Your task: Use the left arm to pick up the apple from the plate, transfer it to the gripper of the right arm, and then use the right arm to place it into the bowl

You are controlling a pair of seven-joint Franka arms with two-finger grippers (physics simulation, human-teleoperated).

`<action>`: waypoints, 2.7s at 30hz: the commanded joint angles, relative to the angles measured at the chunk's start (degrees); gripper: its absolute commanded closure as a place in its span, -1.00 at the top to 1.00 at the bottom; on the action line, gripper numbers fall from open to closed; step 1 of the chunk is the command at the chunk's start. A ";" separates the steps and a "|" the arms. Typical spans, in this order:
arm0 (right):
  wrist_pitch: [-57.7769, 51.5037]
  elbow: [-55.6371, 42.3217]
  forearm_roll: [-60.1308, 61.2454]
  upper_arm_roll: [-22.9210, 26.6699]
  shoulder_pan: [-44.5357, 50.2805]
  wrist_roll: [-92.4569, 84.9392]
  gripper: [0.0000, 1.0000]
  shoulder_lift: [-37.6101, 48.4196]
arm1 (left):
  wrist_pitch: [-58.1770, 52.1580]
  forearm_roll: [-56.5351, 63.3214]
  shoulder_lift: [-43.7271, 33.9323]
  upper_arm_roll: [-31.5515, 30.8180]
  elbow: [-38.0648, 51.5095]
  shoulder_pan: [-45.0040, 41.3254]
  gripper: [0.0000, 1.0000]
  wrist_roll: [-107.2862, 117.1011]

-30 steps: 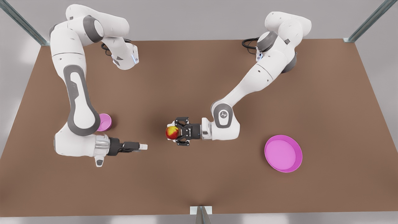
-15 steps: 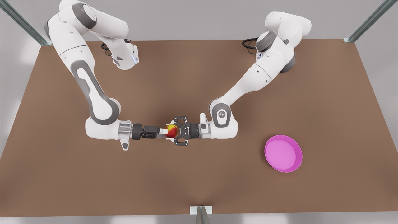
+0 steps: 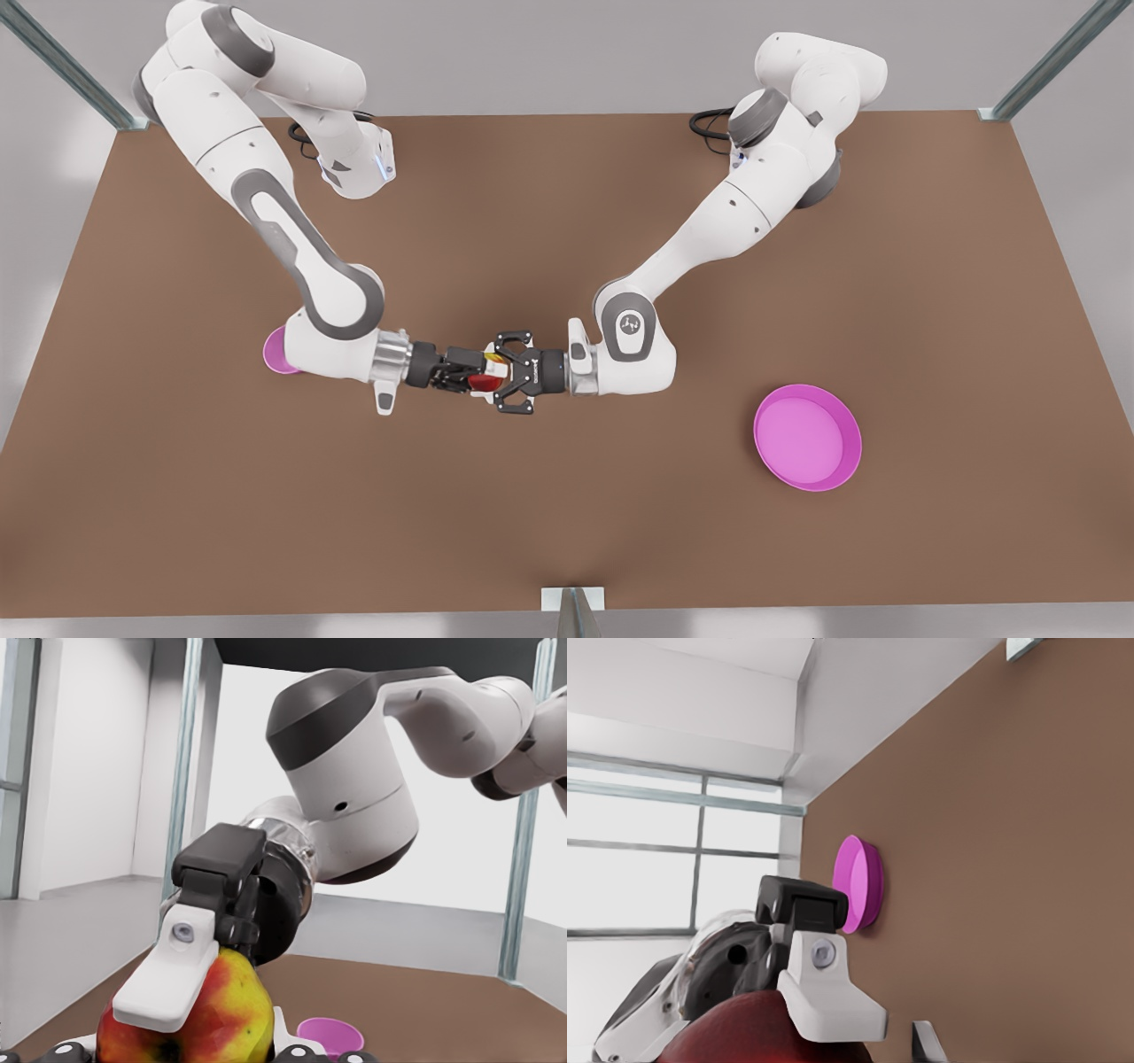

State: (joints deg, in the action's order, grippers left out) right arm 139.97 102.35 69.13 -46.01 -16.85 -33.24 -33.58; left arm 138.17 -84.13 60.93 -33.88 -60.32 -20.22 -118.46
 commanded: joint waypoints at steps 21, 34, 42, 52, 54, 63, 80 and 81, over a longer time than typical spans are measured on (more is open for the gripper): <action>2.41 1.44 -0.13 -0.05 -2.74 -7.98 0.43 1.67 | -0.27 0.37 -0.20 -0.13 0.03 0.10 1.00 -6.26; -9.19 6.90 -38.53 0.13 -23.75 -8.51 0.43 5.10 | -39.18 80.51 -14.78 6.55 -0.06 18.98 1.00 78.37; -13.15 19.29 -54.35 0.48 -29.02 -7.72 0.43 18.73 | -54.79 91.37 -44.12 26.65 -11.98 18.21 1.00 116.50; -9.19 20.87 -67.10 1.01 -34.12 -8.33 0.43 14.95 | -35.69 86.42 -45.37 35.29 -22.21 12.66 1.00 150.36; -7.26 21.40 -70.62 1.09 -35.18 -8.33 0.43 12.75 | -35.69 86.24 -45.29 35.38 -22.12 13.02 1.00 151.77; -6.29 21.40 -76.68 2.24 -36.23 -7.89 0.45 9.68 | -35.86 84.75 -44.67 35.38 -22.12 13.37 1.00 152.30; -46.27 -29.57 -92.06 -1.81 -13.83 24.09 1.00 9.94 | -35.86 85.10 -42.12 34.94 -20.63 12.66 1.00 148.97; -48.04 -31.07 -92.24 -2.33 -12.06 34.63 1.00 10.11 | -35.86 85.01 -42.04 34.85 -20.63 12.66 1.00 143.78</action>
State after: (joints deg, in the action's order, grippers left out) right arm 110.79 75.01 -17.71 -48.37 -31.38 -33.28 -23.50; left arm 102.32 0.86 18.82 1.00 -81.09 -7.54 19.56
